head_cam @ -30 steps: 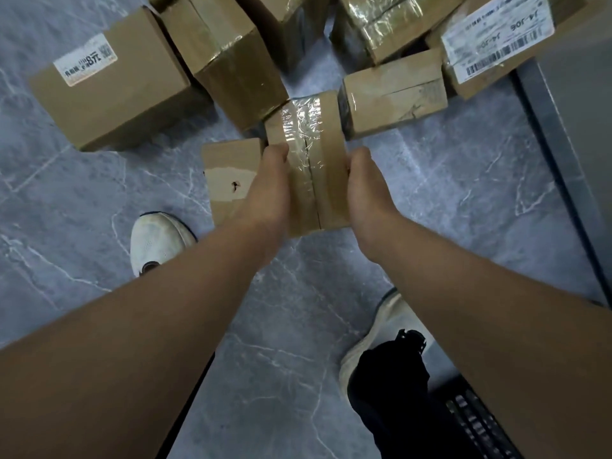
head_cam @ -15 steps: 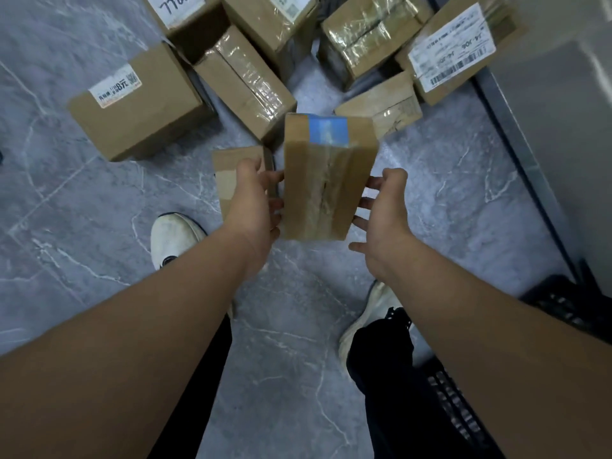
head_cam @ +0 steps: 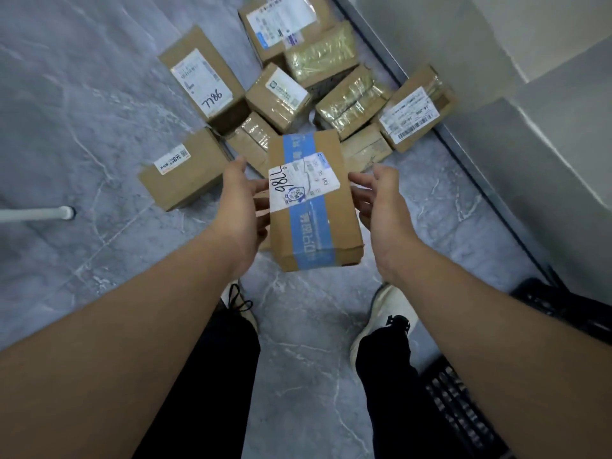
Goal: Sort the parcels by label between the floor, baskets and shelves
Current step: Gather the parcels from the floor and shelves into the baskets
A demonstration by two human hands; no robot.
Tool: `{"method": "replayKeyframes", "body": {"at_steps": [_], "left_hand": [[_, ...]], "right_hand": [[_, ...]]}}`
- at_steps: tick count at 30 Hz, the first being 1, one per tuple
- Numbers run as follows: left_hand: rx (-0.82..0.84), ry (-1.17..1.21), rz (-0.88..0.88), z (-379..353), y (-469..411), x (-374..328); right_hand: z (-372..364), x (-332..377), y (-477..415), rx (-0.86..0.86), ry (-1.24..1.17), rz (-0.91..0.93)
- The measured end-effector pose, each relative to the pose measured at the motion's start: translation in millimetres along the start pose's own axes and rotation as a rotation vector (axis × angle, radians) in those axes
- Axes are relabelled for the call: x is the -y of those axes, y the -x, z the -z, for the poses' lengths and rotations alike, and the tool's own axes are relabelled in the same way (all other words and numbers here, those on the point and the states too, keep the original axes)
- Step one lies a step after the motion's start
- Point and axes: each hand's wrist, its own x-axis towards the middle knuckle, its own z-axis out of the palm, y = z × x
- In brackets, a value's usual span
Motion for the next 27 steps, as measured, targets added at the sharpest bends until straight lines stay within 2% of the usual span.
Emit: {"method": "replayKeyframes", "body": {"at_steps": [6,15,22,27], "left_hand": [[-0.016,-0.019,-0.072,-5.9,47.1,-44.9],[0.043,-0.048,-0.219,-23.3,155.1,-118.5],[0.081,-0.139,-0.382,-13.6,280.3,-188.2],[0.144,-0.161,-0.51,-0.9,367.3,-238.4]], "right_hand": [[-5.1,38.1,33.2,0.057,-0.041,0.001],[0.2,112.4,110.4,0.071,-0.028,0.149],[2.7,210.6,217.2,0.035,0.034,0.298],[-9.4,271.9,306.6,-0.056,0.029,0.412]]}}
